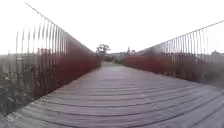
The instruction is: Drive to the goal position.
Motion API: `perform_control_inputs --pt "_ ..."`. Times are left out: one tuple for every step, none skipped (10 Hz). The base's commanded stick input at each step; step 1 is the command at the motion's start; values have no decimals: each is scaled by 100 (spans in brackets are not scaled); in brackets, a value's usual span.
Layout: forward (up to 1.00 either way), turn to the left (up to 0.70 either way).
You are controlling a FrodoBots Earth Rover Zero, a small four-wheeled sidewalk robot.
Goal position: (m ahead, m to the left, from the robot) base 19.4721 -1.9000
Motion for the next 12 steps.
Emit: perform_control_inputs --pt "70 0" --pt "70 0" --pt "70 0" --pt "70 0" --pt "70 0" --pt "70 0" --pt "70 0" --pt "70 0" --pt "70 0" --pt "70 -2" --pt "70 -14" --pt "70 -25"
